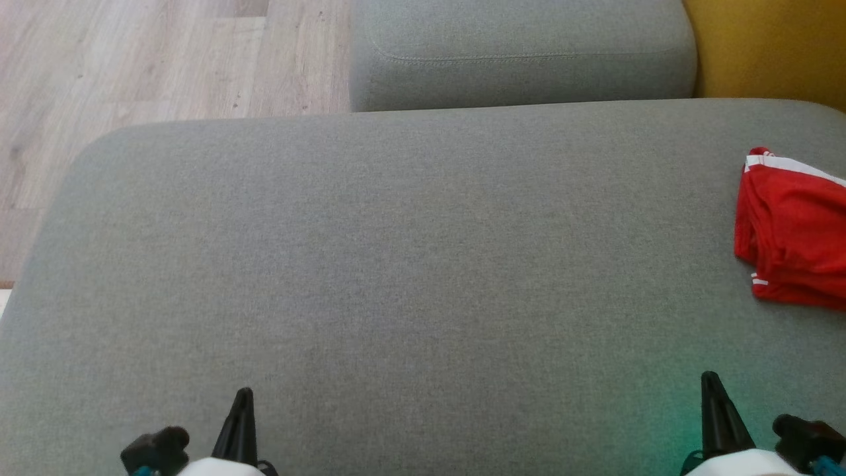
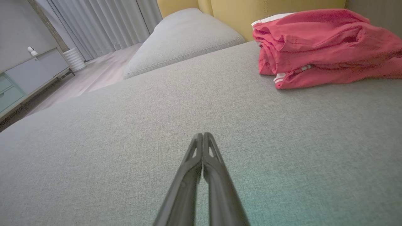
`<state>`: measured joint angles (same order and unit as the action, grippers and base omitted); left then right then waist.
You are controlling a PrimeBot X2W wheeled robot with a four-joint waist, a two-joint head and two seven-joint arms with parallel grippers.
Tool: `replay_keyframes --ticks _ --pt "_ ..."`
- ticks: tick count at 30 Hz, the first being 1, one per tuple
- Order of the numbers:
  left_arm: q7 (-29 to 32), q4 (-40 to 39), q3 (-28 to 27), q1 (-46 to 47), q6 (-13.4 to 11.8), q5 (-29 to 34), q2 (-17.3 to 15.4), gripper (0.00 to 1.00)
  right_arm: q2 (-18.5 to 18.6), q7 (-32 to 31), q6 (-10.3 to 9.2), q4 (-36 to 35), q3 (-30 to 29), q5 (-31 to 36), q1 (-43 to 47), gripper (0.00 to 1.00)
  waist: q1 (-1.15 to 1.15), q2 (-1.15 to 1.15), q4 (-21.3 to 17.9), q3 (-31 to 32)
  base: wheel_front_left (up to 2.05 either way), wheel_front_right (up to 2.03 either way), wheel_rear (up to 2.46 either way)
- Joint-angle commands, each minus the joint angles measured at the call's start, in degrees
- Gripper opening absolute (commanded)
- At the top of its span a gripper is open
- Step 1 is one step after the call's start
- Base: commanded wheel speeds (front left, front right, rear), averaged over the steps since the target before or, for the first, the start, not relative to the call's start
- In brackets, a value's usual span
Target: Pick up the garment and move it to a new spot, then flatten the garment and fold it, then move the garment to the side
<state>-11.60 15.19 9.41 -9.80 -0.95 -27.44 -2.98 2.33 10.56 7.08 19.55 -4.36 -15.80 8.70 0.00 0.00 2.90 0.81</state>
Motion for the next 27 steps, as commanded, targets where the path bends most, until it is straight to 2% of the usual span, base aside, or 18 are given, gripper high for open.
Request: replay_keyframes --ticks 1,27 --pt "0.3 -1.5 -1.1 2.5 0.3 -1.3 -0.5 0.00 0.1 -0.4 0.08 -1.9 -0.3 -1.6 -2.8 0.00 0.00 0.00 0.0 0.0 0.00 0.00 0.00" --pt "4.3 -1.5 -4.1 5.9 2.5 -18.5 -0.9 0.00 0.2 -4.8 0.16 -2.9 -0.8 -21.0 -5.9 0.00 0.00 0.00 -0.8 -0.3 0.00 0.00 0.00"
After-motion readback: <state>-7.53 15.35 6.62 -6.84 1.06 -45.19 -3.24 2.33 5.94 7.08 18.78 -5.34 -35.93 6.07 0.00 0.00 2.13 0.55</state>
